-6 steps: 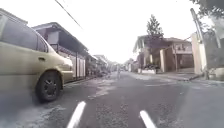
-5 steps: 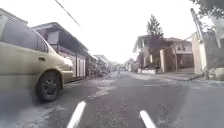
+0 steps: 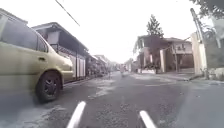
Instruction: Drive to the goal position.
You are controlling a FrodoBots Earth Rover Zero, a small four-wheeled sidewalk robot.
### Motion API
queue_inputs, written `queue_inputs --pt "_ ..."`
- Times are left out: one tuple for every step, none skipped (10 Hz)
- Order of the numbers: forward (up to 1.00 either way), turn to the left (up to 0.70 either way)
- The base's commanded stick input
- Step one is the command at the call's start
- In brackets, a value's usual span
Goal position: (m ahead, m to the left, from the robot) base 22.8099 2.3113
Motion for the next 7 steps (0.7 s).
queue_inputs --pt "0.70 0.00" --pt "0.70 0.00" --pt "0.70 0.00" --pt "0.70 0.00" --pt "0.70 0.00" --pt "0.70 0.00" --pt "0.70 0.00"
